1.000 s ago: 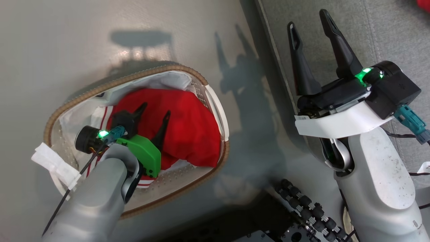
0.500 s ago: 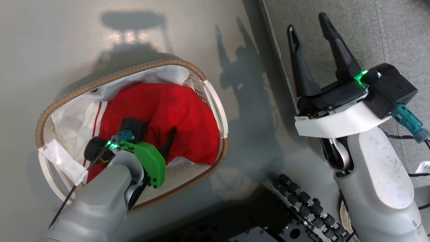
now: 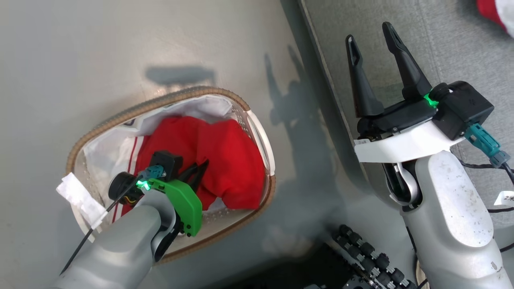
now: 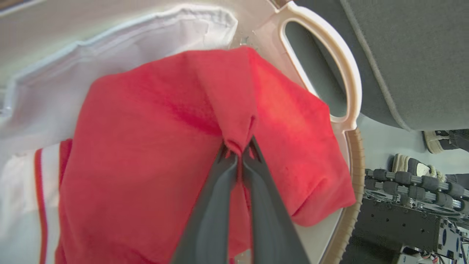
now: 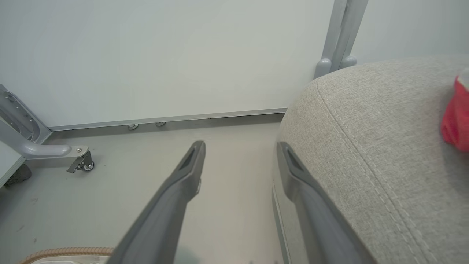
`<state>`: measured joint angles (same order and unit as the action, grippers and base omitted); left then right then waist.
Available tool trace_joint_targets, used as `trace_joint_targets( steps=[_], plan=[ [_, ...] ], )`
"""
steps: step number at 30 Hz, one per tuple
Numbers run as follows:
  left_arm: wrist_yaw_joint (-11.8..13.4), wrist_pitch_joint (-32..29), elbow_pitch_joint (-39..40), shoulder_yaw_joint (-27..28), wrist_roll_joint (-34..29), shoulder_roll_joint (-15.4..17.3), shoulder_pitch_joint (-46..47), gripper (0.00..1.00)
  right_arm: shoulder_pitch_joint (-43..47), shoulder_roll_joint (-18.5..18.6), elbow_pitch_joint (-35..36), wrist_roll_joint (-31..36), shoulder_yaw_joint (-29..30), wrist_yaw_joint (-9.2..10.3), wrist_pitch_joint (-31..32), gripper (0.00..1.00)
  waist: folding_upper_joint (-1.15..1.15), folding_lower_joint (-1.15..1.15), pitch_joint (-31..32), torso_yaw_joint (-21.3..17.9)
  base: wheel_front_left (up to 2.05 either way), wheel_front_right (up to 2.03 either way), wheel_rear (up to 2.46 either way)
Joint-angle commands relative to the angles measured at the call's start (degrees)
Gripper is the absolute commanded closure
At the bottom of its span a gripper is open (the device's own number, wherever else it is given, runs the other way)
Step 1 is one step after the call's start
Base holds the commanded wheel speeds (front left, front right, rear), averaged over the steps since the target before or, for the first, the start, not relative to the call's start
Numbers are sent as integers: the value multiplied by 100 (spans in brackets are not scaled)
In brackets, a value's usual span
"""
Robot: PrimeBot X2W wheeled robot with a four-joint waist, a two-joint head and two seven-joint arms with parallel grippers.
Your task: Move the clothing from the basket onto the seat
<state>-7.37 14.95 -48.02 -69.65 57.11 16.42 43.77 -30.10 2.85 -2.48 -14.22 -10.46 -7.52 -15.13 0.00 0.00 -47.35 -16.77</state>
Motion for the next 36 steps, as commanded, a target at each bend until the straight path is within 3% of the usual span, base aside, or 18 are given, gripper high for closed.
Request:
trace_joint_targets(
  steps=[1, 8, 24, 36],
  plan=[
    [-19, 29, 72, 62, -39, 58, -154, 100, 71, 16, -52, 42, 1, 6, -3, 0, 0, 0, 396, 131, 0, 0, 0],
    [-19, 28, 486, 622, -361, 13, -747, 100, 275, 20, -297, 50, -13, 7, -3, 0, 0, 0, 1165, 342, 0, 0, 0],
    [-19, 28, 1514, 1951, -1815, -312, -2019, 100, 1045, 21, -787, 355, 84, 6, -3, 0, 0, 0, 2828, 1100, 0, 0, 0],
    [-19, 30, 2268, 2979, -2522, -524, -2657, 100, 1732, 20, -980, 420, 140, 6, -3, 0, 0, 0, 3699, 1319, 0, 0, 0]
  ],
)
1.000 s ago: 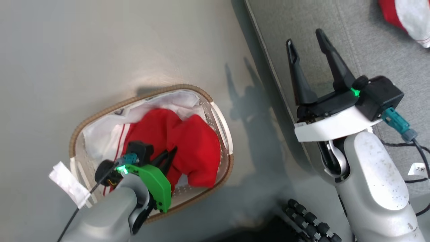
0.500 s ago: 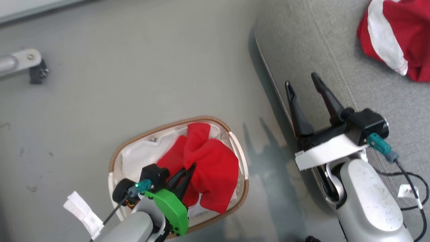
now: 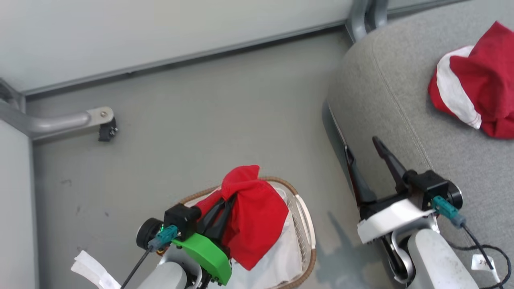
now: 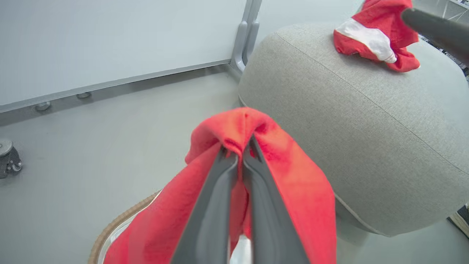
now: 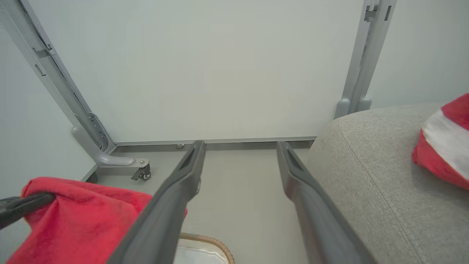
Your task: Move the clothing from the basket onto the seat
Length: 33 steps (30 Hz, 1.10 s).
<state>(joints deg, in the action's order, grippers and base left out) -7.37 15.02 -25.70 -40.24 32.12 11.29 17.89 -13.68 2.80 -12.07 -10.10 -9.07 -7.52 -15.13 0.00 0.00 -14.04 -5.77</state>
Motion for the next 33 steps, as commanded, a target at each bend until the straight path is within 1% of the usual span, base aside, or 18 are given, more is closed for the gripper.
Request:
trace_joint_targets(
  steps=[1, 10, 18, 22, 24, 28, 33],
  plan=[
    [-19, 22, 110, 106, -79, -23, -89, 100, 140, 25, -37, 6, -10, 6, -3, 0, 0, 0, 412, 232, 0, 0, 0],
    [-19, 22, 871, 707, -524, -103, -38, 100, 532, 22, -159, -54, -135, 6, -3, 0, 0, 0, 804, 343, 0, 0, 0],
    [-19, 22, 1331, 953, -678, -134, 191, 100, 751, 25, -323, 75, -471, 6, -3, 0, 0, 0, 1040, 419, 0, 0, 0],
    [-19, 22, 1451, 997, -733, -186, 210, 100, 810, 23, -411, 179, -777, 6, -3, 0, 0, 0, 1133, 447, 0, 0, 0],
    [-19, 21, 1489, 976, -756, -216, 185, 100, 802, 96, -443, 297, -1124, 6, -3, 0, 0, 0, 1176, 473, 0, 0, 0],
    [-19, 21, 1551, 934, -725, -258, 121, 100, 685, 189, -394, 399, -1597, 7, -3, 0, 0, 0, 1206, 511, 0, 0, 0],
    [-19, 21, 1559, 869, -743, -291, 105, 100, 435, 227, -449, 614, -1927, 6, -3, 0, 0, 0, 1191, 575, 0, 0, 0]
  ],
)
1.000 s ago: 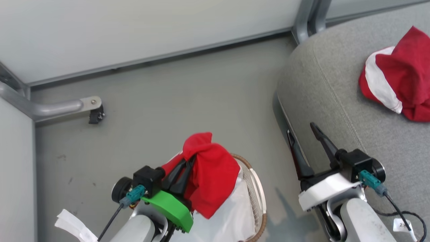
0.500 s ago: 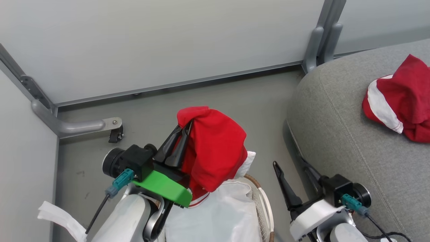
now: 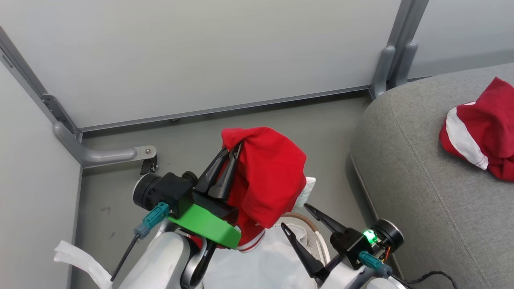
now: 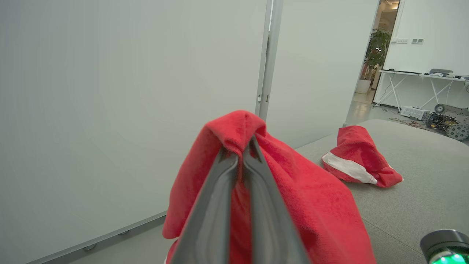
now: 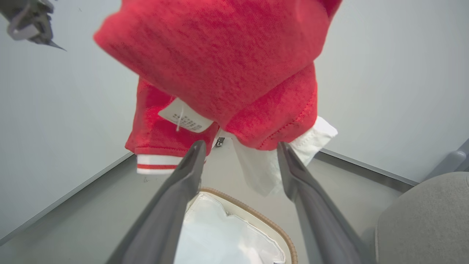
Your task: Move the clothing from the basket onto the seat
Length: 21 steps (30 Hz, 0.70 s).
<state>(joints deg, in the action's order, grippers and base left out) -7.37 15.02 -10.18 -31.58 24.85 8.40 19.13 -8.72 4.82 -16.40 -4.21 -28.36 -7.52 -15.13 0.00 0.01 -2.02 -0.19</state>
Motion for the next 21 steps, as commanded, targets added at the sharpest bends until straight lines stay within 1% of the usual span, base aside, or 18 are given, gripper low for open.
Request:
trace_joint_targets(
  steps=[1, 8, 12, 13, 14, 15, 21],
  plan=[
    [-19, 22, 3, -28, -8, -11, -5, 100, -119, 5, -54, 80, -26, 6, -3, 0, 0, -1, -20, 41, 0, 0, 0],
    [-19, 22, -23, -277, 65, -116, 132, 100, -493, -143, -224, 326, -7, 6, -3, 0, 0, -1, -64, 249, 0, 0, 0],
    [-19, 22, -54, -470, 135, -144, 188, 100, -674, -176, -306, 288, 14, 6, -3, 0, 0, -1, -108, 381, 0, 0, 0],
    [-19, 22, -64, -514, 166, -157, 203, 100, -725, -183, -285, 174, -12, 6, -3, 26, 0, -1, -122, 419, 0, 0, 0],
    [-19, 22, -73, -541, 172, -159, 209, 100, -760, -183, -275, 111, -30, 6, -3, 57, 0, -1, -130, 441, 0, 0, 0],
    [-19, 22, -87, -582, 180, -157, 219, 100, -789, -183, -264, 23, -60, 6, -3, 100, 0, -1, -139, 467, 0, 0, 0],
    [-19, 22, -145, -654, 231, -135, 253, 100, -858, -177, -279, -284, -71, 7, -3, 100, 0, -1, -186, 527, 0, 0, 0]
  ],
)
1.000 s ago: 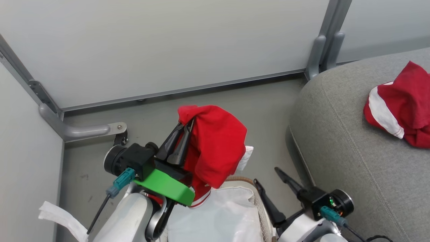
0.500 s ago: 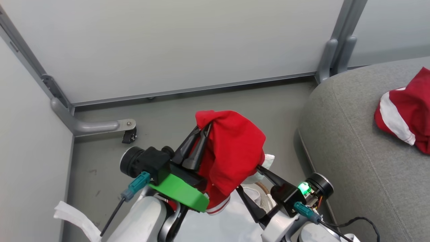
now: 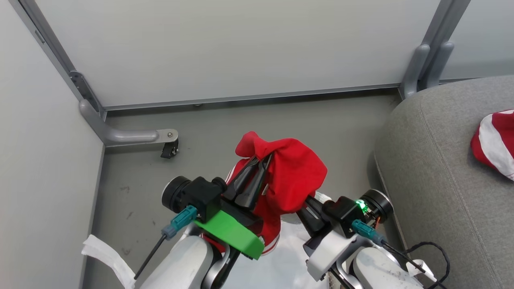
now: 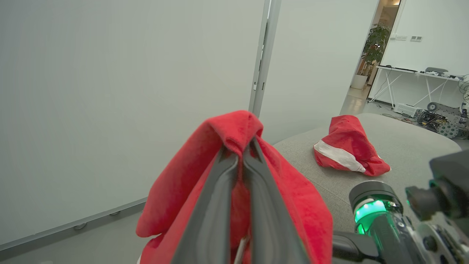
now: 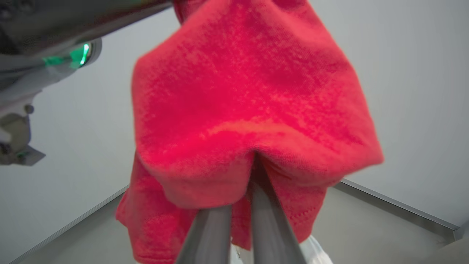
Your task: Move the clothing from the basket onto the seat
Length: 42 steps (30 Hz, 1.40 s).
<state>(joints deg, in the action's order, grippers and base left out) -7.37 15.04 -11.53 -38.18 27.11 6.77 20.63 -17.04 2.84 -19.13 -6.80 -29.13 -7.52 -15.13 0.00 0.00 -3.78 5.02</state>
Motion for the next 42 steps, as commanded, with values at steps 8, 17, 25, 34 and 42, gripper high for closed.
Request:
trace_joint_targets(
  steps=[8, 17, 25, 34, 42],
  plan=[
    [-19, 20, -81, 137, -34, 22, 30, 0, 43, 21, 109, -196, 143, 6, -3, 100, 0, 0, -66, -115, 0, 0, 0],
    [-19, 13, -244, 385, -109, 105, -175, 0, 185, 19, 472, -307, 312, 6, -5, 100, 0, 0, -101, -849, 0, 0, 0],
    [-19, 13, -306, 538, -174, 211, -328, 0, 309, 15, 674, -375, 495, 6, -7, 100, 0, 0, -190, -1947, 0, 0, 0],
    [-19, 13, -257, 744, -344, 332, -434, 0, 236, 13, 922, -332, 705, 6, -7, 100, 0, 0, -472, -3051, 0, 0, 0],
    [-19, 13, -272, 752, -402, 493, -403, 0, -435, 5, 1222, 3, 1077, 6, -7, 100, 0, 0, -876, -3484, 0, 0, 0]
  ],
)
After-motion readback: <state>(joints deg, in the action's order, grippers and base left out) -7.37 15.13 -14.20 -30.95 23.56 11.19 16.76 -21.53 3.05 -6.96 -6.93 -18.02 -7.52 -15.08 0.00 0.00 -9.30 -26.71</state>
